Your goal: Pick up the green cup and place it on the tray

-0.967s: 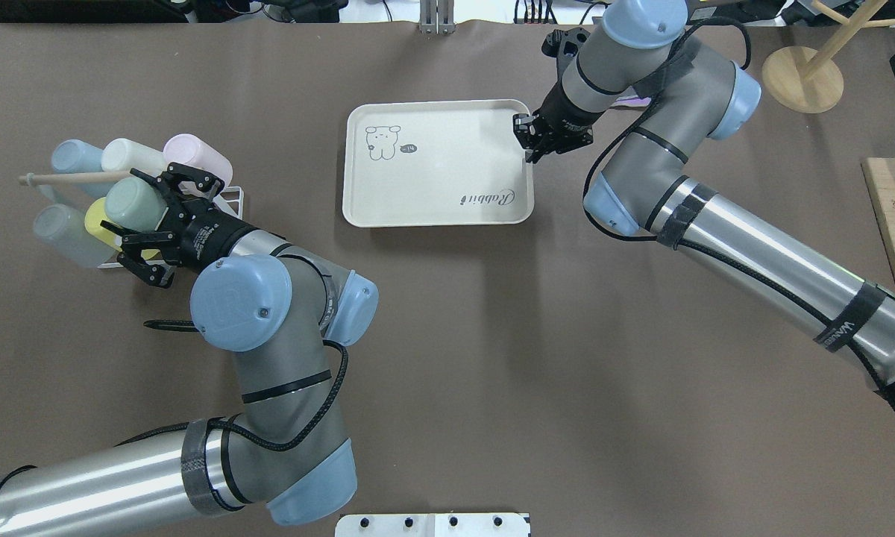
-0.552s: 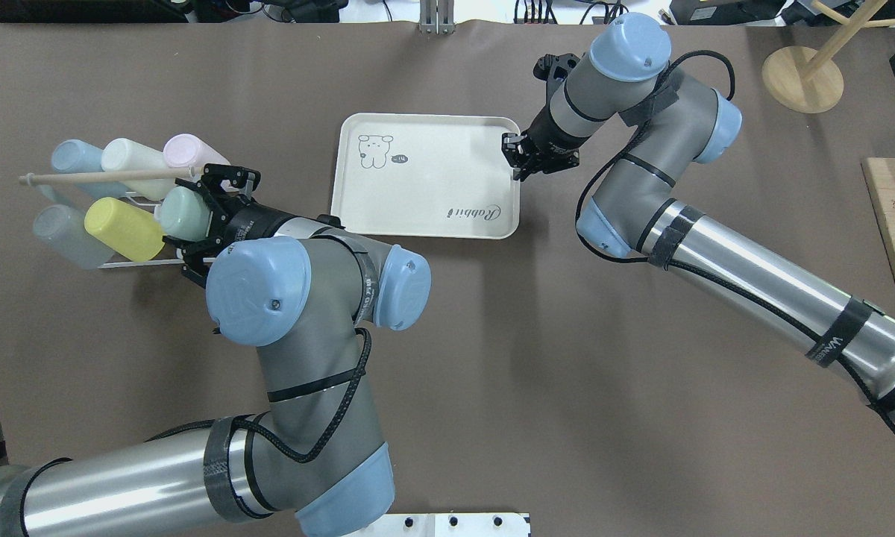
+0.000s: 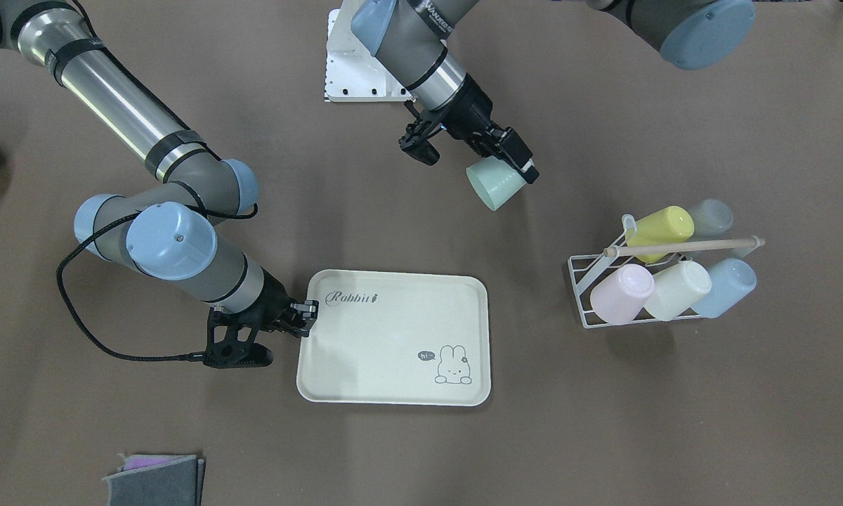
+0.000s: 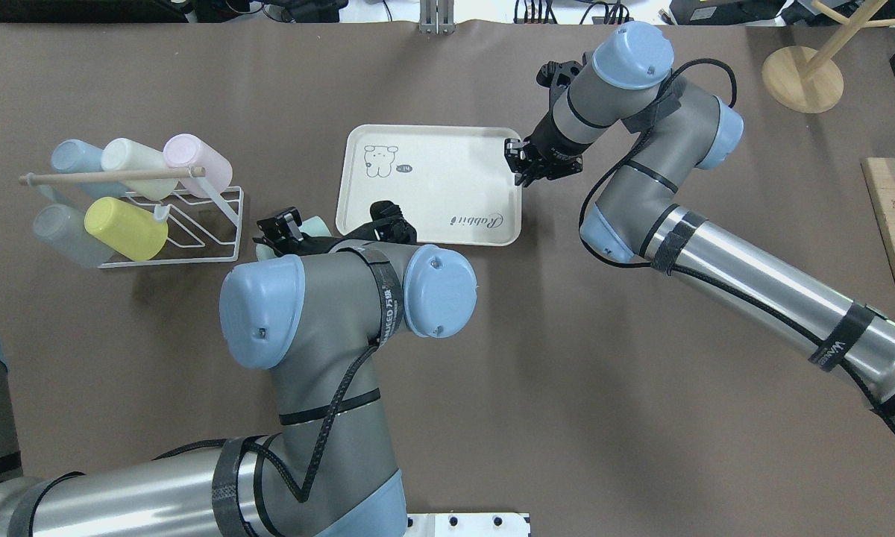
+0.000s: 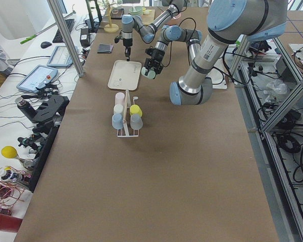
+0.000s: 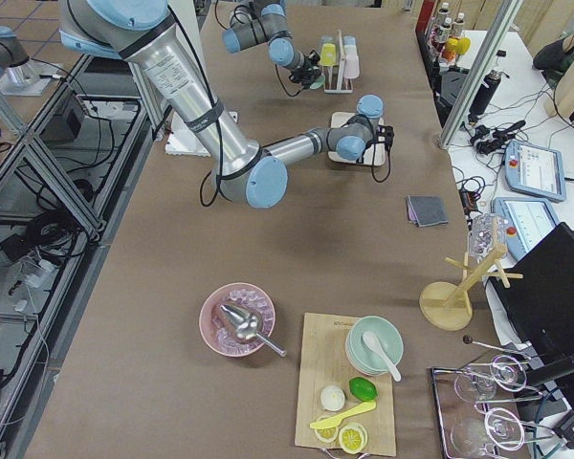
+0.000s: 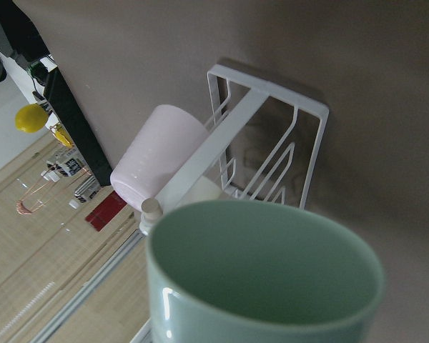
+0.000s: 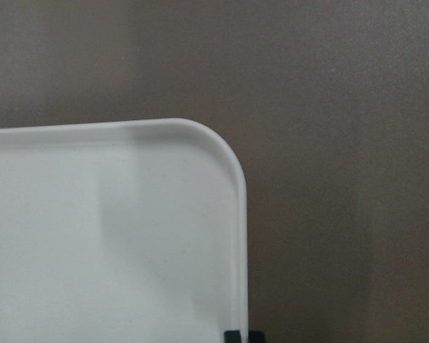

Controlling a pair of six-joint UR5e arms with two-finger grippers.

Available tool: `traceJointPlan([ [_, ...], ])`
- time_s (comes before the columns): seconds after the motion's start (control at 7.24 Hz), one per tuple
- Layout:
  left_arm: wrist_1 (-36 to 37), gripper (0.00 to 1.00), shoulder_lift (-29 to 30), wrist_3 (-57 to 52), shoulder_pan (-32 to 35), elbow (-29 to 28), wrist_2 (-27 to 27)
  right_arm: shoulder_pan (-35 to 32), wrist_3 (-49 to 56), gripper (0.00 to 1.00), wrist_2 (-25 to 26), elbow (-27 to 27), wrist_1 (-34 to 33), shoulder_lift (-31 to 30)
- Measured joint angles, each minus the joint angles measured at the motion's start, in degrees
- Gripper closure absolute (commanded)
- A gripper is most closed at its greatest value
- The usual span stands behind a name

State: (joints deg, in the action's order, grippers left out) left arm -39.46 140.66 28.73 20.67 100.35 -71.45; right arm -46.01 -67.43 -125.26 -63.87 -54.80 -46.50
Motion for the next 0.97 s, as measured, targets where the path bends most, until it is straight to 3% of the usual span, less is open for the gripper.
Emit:
traceJointPlan([
  [0.28, -12.85, 1.0, -1.36, 14.73, -0.78, -0.18, -0.83, 0.11, 0.26, 0.0, 0.16, -0.6, 0.02, -0.53],
  [0.55, -28.65, 1.0, -3.67, 23.7, -0.87, -0.52, -0.33, -1.65, 0.64, 0.0, -0.27, -4.52, -2.28, -2.28],
  [0.69, -36.12, 1.0, -4.28, 25.98, -0.98, -1.53, 1.78, -3.63, 1.05, 0.0, -0.45, -9.51, -6.79, -4.19],
  [0.97, -53.34, 1.0, -3.67, 28.35, -1.29, -8.21, 9.03, -7.24, 3.43, 0.0, -0.56, -24.48, -16.39, -12.04],
])
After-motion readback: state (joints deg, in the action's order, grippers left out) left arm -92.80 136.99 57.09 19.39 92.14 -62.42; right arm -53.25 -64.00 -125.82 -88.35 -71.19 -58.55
